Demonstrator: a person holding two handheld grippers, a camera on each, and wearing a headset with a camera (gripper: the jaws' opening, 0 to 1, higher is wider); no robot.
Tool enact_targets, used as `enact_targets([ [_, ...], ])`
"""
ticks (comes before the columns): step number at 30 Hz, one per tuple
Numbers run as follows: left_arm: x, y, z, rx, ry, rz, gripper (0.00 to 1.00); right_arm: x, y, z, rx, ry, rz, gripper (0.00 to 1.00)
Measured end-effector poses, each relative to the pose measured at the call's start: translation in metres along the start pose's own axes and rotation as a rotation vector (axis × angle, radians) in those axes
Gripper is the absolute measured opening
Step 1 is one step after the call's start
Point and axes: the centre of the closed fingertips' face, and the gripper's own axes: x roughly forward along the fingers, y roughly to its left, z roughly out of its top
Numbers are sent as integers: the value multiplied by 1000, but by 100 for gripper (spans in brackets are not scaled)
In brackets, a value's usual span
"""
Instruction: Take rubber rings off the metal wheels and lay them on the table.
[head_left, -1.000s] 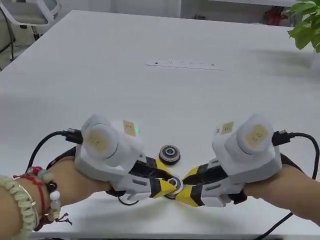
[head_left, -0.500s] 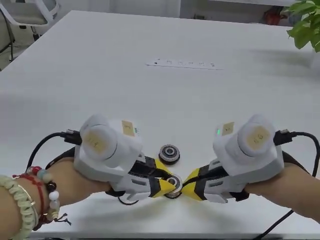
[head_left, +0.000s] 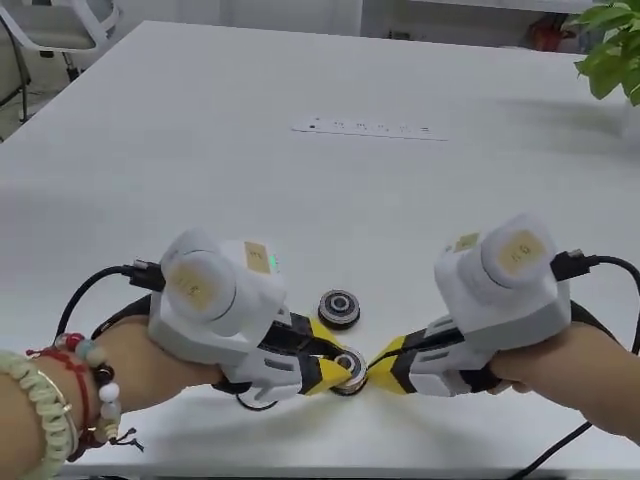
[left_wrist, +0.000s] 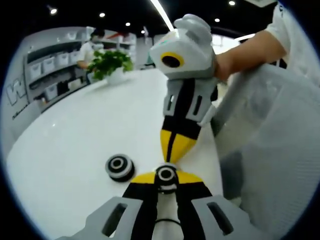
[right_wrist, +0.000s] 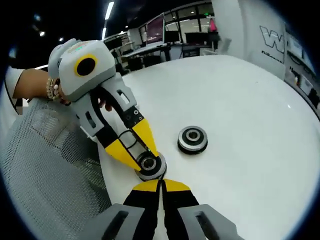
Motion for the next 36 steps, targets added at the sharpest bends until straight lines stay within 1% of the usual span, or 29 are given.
enact_targets([
  [2,0,0,0,-2,0,2,13,-3,-2,3,12,-20,-4,0],
  [3,0,1,0,-5,0,4,13,-4,-2,4,33,-29,-4,0],
  [4,0,1,0,-5,-1,3,13,-3,0,10,48,-62,11,0],
  [6,0,1,0,-6,-1,6,13,-4,0,10,66,-56,10,0],
  [9,-1,1,0,-7,-1,6,13,-4,1,9,66,-56,11,0],
  [13,-1,1,0,-13,-4,8,13,-4,2,10,115,-64,20,0],
  [22,-2,1,0,-8,-2,12,13,-4,6,13,109,-68,26,0],
  [36,-2,1,0,-9,0,14,13,-4,9,17,126,-84,42,0],
])
